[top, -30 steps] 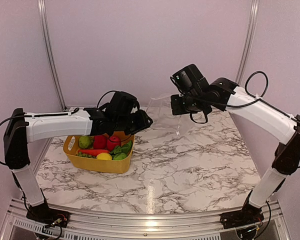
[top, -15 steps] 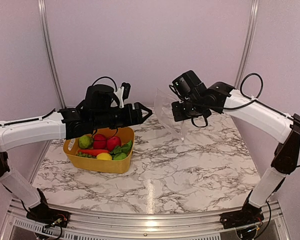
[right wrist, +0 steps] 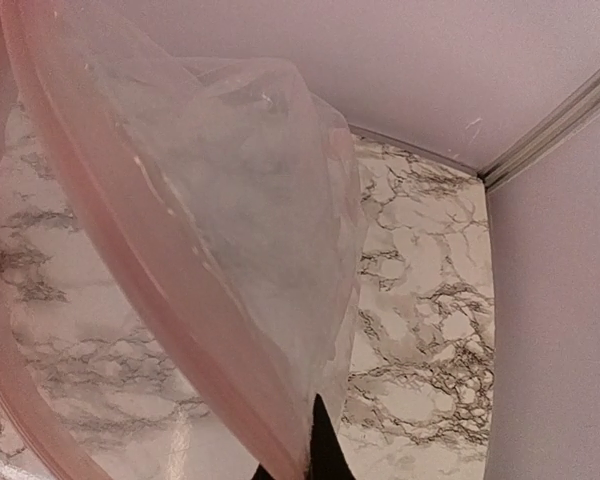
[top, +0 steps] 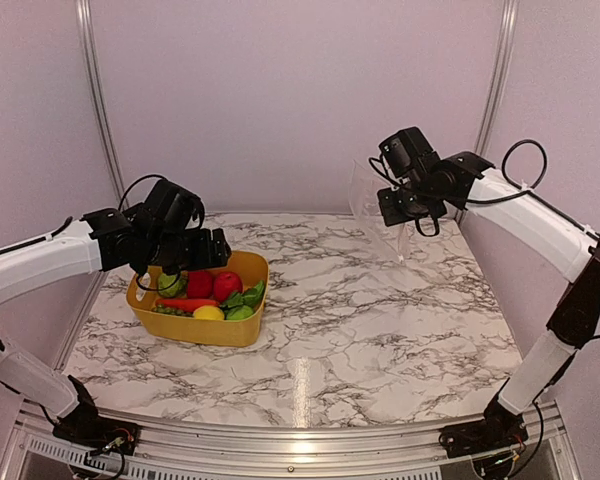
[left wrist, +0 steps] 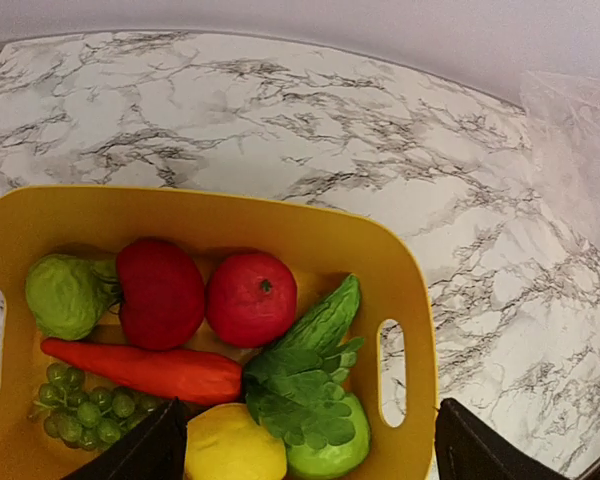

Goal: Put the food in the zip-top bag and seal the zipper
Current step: Pick up the fake fruit from the bin.

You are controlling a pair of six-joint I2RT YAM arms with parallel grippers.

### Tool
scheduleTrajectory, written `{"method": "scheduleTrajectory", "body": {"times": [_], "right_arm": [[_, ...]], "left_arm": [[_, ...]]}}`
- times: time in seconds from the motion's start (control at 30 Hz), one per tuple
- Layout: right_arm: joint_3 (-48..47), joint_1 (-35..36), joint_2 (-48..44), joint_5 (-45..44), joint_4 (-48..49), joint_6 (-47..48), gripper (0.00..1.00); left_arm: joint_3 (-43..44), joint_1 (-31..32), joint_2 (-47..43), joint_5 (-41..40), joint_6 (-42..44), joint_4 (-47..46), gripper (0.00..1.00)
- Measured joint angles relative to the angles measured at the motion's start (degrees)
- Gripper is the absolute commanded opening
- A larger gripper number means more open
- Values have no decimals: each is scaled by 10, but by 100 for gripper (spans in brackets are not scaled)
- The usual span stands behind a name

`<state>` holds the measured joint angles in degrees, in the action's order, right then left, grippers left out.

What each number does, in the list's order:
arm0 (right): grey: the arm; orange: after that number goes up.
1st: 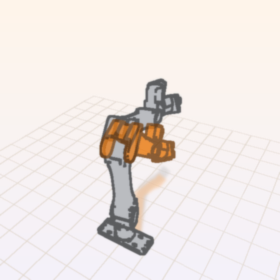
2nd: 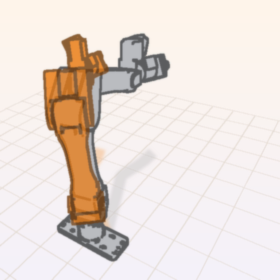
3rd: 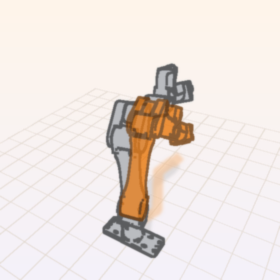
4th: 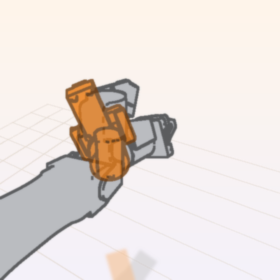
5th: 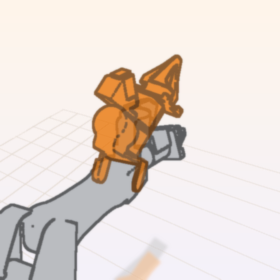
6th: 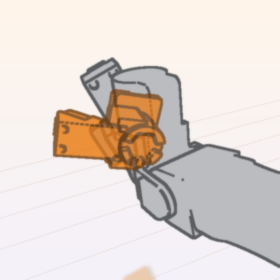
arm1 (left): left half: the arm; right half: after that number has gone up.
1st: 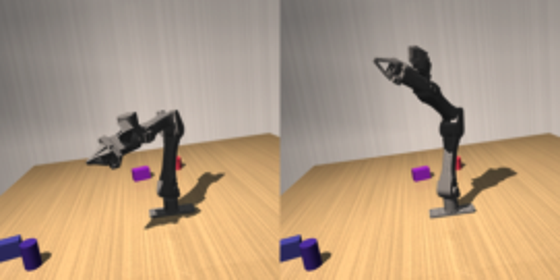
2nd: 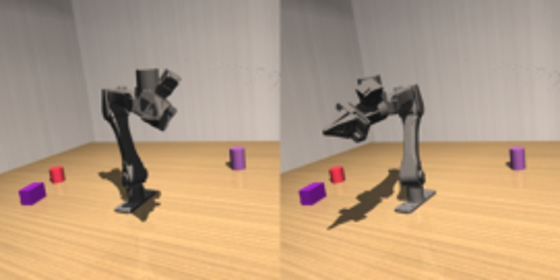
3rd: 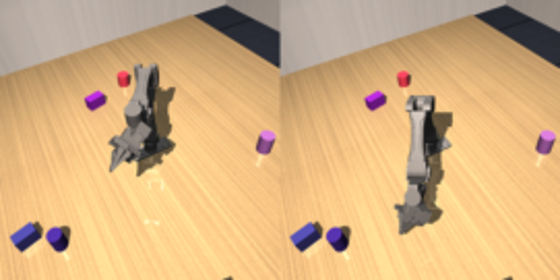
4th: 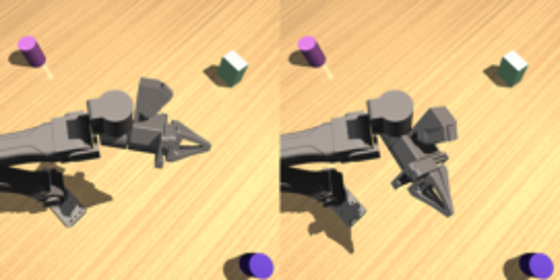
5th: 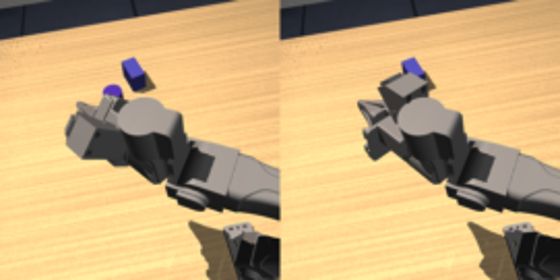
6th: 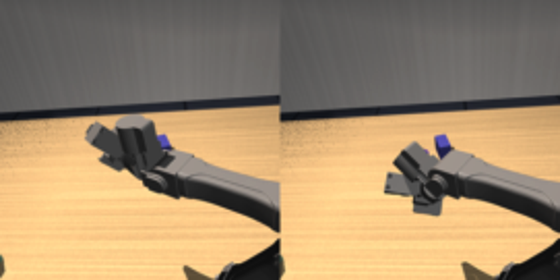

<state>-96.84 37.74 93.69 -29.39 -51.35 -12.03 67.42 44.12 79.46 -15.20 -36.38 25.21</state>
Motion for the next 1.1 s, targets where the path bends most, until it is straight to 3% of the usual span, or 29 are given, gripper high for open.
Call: {"method": "scheduleTrajectory", "body": {"times": [0.2,0.47,0.83,1.1], "right_arm": [[24,-10,-1,34,15,5,0],[79,-8,1,121,38,-15,0],[109,-6,2,202,75,-23,0],[116,-5,2,222,90,-24,0]], "left_arm": [[-20,-64,-1,3,-27,78,88],[-33,-107,9,13,-37,111,84],[36,-143,142,28,17,115,75],[86,-161,207,44,41,114,75]]}}
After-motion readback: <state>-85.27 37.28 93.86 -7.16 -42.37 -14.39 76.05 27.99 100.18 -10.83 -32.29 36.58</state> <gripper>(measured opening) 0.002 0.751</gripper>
